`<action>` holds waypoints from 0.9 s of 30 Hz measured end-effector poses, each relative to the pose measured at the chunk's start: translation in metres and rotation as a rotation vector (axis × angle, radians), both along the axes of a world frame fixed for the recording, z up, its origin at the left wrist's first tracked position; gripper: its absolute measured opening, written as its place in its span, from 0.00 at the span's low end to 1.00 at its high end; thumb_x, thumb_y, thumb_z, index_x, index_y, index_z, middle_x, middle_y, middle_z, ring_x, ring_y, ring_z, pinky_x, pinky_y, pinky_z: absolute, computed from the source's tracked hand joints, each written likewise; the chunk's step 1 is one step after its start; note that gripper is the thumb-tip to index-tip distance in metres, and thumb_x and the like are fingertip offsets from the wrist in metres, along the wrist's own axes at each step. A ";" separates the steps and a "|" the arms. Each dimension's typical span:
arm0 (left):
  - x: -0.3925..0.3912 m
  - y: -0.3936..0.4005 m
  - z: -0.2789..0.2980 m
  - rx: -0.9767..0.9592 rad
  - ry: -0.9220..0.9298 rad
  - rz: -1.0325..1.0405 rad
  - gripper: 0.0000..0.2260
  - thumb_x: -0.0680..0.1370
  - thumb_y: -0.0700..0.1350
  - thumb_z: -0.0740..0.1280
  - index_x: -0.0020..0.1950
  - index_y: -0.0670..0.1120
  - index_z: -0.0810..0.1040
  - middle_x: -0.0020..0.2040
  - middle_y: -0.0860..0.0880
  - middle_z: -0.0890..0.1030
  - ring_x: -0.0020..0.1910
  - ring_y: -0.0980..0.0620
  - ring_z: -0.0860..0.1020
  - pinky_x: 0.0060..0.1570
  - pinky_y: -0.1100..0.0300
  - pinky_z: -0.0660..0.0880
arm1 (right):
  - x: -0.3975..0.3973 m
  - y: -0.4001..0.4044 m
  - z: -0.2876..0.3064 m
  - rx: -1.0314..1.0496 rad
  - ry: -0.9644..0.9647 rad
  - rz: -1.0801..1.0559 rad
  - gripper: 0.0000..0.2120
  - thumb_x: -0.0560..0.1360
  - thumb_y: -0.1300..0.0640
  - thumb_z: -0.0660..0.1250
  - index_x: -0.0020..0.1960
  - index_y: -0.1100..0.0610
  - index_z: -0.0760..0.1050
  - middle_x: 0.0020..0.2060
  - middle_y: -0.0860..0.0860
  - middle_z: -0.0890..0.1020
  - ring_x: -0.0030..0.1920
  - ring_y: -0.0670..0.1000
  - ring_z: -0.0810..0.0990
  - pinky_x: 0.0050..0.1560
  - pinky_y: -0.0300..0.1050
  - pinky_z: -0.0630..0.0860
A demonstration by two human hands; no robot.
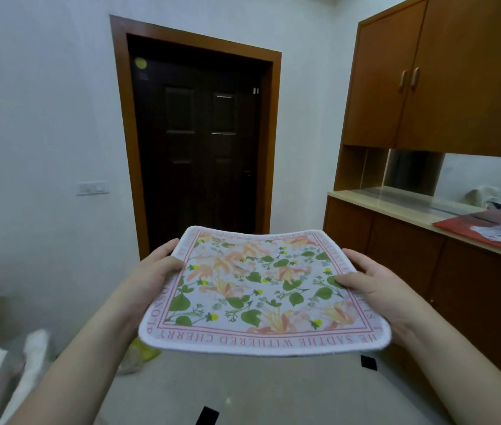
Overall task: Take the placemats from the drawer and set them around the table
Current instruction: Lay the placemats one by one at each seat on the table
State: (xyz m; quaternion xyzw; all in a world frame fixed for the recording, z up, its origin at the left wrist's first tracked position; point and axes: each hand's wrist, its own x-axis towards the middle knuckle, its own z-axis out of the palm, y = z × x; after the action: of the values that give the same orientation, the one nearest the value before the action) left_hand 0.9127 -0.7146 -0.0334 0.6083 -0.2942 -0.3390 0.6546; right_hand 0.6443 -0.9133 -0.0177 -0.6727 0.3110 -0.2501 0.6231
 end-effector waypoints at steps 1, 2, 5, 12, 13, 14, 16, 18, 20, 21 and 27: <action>0.006 -0.006 -0.001 -0.004 -0.007 -0.003 0.16 0.80 0.36 0.58 0.55 0.55 0.78 0.47 0.36 0.84 0.38 0.40 0.84 0.32 0.51 0.82 | 0.009 -0.010 0.000 0.000 -0.001 0.008 0.24 0.78 0.63 0.65 0.70 0.47 0.66 0.42 0.57 0.86 0.39 0.59 0.86 0.28 0.44 0.80; 0.011 -0.012 -0.001 -0.008 -0.009 -0.001 0.16 0.80 0.36 0.57 0.53 0.55 0.79 0.46 0.37 0.85 0.37 0.40 0.84 0.31 0.51 0.82 | 0.018 -0.020 -0.001 0.005 -0.004 0.018 0.25 0.78 0.63 0.65 0.71 0.47 0.66 0.43 0.58 0.86 0.40 0.59 0.86 0.28 0.44 0.80; 0.031 -0.034 -0.006 0.008 -0.017 0.040 0.16 0.81 0.36 0.57 0.51 0.56 0.78 0.45 0.37 0.85 0.36 0.41 0.84 0.29 0.52 0.81 | 0.048 -0.054 -0.007 0.042 -0.031 0.075 0.26 0.78 0.64 0.64 0.72 0.46 0.65 0.45 0.60 0.86 0.41 0.61 0.86 0.28 0.46 0.81; 0.077 -0.101 -0.014 0.047 -0.015 0.197 0.16 0.81 0.36 0.57 0.58 0.54 0.77 0.48 0.37 0.85 0.37 0.40 0.84 0.32 0.51 0.82 | 0.120 -0.146 -0.031 0.141 -0.071 0.170 0.27 0.78 0.65 0.65 0.72 0.46 0.65 0.46 0.61 0.86 0.43 0.63 0.86 0.31 0.49 0.82; 0.084 -0.112 -0.014 0.046 -0.010 0.214 0.16 0.81 0.37 0.57 0.59 0.55 0.77 0.48 0.37 0.85 0.38 0.40 0.84 0.33 0.50 0.82 | 0.130 -0.160 -0.030 0.156 -0.082 0.185 0.26 0.78 0.65 0.65 0.72 0.46 0.65 0.46 0.61 0.86 0.42 0.63 0.86 0.30 0.49 0.82; 0.090 -0.122 -0.013 0.055 -0.007 0.234 0.16 0.81 0.37 0.58 0.59 0.56 0.76 0.48 0.38 0.85 0.39 0.39 0.85 0.33 0.50 0.83 | 0.140 -0.174 -0.029 0.163 -0.083 0.203 0.26 0.78 0.65 0.65 0.72 0.47 0.65 0.46 0.61 0.85 0.42 0.63 0.86 0.30 0.50 0.82; 0.101 -0.138 -0.010 0.069 -0.001 0.285 0.15 0.81 0.37 0.60 0.57 0.58 0.75 0.47 0.38 0.85 0.39 0.39 0.85 0.32 0.50 0.82 | 0.162 -0.197 -0.027 0.175 -0.087 0.232 0.27 0.78 0.65 0.65 0.72 0.47 0.64 0.48 0.62 0.85 0.42 0.63 0.86 0.30 0.50 0.82; 0.114 -0.150 -0.010 0.068 0.018 0.329 0.16 0.81 0.38 0.61 0.60 0.59 0.74 0.48 0.37 0.85 0.39 0.39 0.84 0.32 0.50 0.82 | 0.185 -0.216 -0.026 0.175 -0.096 0.271 0.27 0.78 0.65 0.65 0.72 0.47 0.64 0.49 0.61 0.85 0.43 0.63 0.86 0.31 0.52 0.83; 0.128 -0.156 -0.011 0.064 0.036 0.380 0.17 0.81 0.38 0.62 0.62 0.58 0.73 0.48 0.36 0.85 0.38 0.38 0.84 0.31 0.50 0.82 | 0.209 -0.230 -0.029 0.174 -0.097 0.305 0.27 0.78 0.66 0.64 0.73 0.46 0.64 0.50 0.60 0.85 0.45 0.64 0.85 0.34 0.54 0.83; 0.136 -0.157 -0.012 0.066 0.039 0.406 0.17 0.81 0.38 0.63 0.63 0.58 0.72 0.48 0.36 0.85 0.38 0.38 0.84 0.31 0.50 0.82 | 0.221 -0.234 -0.030 0.178 -0.097 0.321 0.27 0.78 0.66 0.64 0.73 0.46 0.64 0.50 0.60 0.85 0.45 0.64 0.85 0.35 0.54 0.83; 0.191 -0.151 -0.023 0.117 0.015 0.566 0.24 0.80 0.37 0.64 0.73 0.56 0.68 0.48 0.37 0.85 0.39 0.38 0.84 0.34 0.49 0.83 | 0.297 -0.247 -0.036 0.149 -0.082 0.422 0.29 0.78 0.64 0.66 0.73 0.43 0.64 0.51 0.58 0.85 0.45 0.63 0.86 0.46 0.62 0.81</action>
State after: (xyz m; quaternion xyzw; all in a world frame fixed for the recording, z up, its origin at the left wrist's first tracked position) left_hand 1.1033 -0.8655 -0.0564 0.7002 -0.0879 -0.1639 0.6893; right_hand 0.9409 -1.1604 -0.0538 -0.6643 0.1552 -0.1176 0.7216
